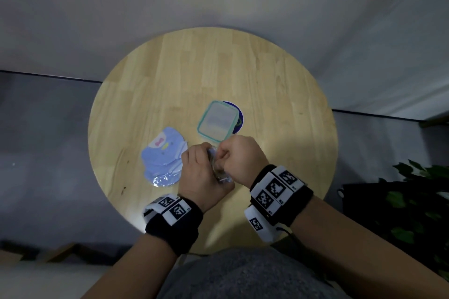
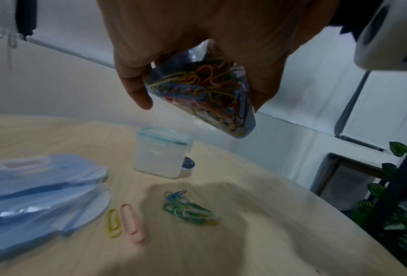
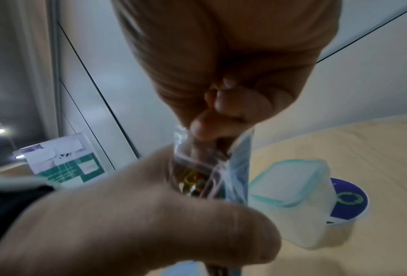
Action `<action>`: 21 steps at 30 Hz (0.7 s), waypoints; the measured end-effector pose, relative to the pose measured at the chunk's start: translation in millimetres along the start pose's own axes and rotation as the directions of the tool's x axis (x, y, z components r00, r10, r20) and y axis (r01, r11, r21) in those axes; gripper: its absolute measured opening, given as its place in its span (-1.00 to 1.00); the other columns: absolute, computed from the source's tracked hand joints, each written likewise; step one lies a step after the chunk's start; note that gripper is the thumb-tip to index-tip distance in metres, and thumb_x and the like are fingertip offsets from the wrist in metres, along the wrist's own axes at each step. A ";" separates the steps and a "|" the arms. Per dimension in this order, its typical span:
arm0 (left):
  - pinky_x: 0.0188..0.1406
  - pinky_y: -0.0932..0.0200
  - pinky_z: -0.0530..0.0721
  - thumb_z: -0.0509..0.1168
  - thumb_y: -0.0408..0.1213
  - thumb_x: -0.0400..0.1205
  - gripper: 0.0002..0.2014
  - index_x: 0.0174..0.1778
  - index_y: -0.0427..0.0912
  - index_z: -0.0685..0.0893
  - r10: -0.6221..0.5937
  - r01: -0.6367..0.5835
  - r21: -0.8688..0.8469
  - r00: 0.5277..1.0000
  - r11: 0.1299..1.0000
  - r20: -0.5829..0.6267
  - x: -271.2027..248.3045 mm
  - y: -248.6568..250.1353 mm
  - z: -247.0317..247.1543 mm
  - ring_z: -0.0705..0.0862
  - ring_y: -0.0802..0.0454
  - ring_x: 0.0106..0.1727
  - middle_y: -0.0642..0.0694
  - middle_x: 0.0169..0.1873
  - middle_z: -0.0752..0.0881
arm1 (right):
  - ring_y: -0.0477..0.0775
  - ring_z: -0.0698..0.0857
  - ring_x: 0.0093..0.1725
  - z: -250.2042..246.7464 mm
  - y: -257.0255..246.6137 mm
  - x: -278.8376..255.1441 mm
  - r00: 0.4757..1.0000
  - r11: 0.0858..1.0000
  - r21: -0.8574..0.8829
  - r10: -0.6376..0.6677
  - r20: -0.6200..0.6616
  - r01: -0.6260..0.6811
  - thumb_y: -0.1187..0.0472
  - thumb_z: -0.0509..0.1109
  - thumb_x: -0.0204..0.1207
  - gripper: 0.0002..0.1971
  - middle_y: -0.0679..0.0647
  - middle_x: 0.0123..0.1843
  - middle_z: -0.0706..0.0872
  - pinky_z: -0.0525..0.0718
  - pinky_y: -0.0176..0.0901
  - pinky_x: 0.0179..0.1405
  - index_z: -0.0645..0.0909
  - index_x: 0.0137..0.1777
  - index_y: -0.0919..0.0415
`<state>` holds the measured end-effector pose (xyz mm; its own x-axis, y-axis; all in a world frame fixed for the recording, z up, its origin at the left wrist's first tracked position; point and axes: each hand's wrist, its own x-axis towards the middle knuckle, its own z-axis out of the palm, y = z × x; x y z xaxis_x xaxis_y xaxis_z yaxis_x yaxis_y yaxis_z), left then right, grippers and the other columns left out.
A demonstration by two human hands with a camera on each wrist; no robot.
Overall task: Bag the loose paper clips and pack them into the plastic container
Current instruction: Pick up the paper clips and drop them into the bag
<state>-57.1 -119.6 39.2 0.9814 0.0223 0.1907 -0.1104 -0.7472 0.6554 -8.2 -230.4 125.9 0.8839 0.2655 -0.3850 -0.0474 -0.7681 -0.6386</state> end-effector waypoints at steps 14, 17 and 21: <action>-0.05 0.00 0.47 0.28 0.11 0.17 -0.27 0.18 -0.27 0.42 -0.166 0.164 -0.036 0.986 0.986 -0.036 5.2 5.1 -22.9 0.38 -0.09 -0.03 -0.14 -0.04 0.50 | 0.07 0.74 -0.10 5.4 10.2 -22.6 0.984 0.986 0.007 -0.168 0.054 0.168 0.12 0.43 0.41 -0.87 0.07 -0.15 0.84 0.68 0.03 -0.01 0.77 -0.09 0.06; 0.01 0.16 0.51 0.49 0.20 0.02 -0.08 0.27 -0.12 0.38 -0.234 0.252 -0.166 0.964 0.953 0.123 8.8 11.9 -33.2 0.46 0.03 0.06 0.03 0.06 0.49 | 0.08 0.75 -0.15 -12.5 14.3 -14.8 0.982 0.982 0.030 -0.187 0.031 0.186 0.25 0.41 0.45 -0.89 0.12 -0.20 0.84 0.68 0.02 -0.03 0.78 -0.15 0.14; 0.03 -0.03 0.72 0.65 0.07 0.00 -0.22 0.13 0.01 0.55 -0.290 0.493 -0.452 0.846 0.744 0.446 22.1 3.1 -53.5 0.74 0.06 -0.04 -0.04 -0.04 0.75 | 0.02 0.75 -0.19 -39.4 23.1 -13.4 0.954 0.956 -0.026 -0.289 0.083 0.292 0.31 0.42 0.44 -0.86 0.06 -0.22 0.85 0.68 -0.07 -0.11 0.79 -0.10 0.12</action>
<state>-44.2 -85.9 84.6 0.9329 -0.0606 -0.3551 0.3310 -0.2446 0.9114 -2.8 -274.7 142.5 0.8180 0.5238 -0.2378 0.2248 -0.6716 -0.7060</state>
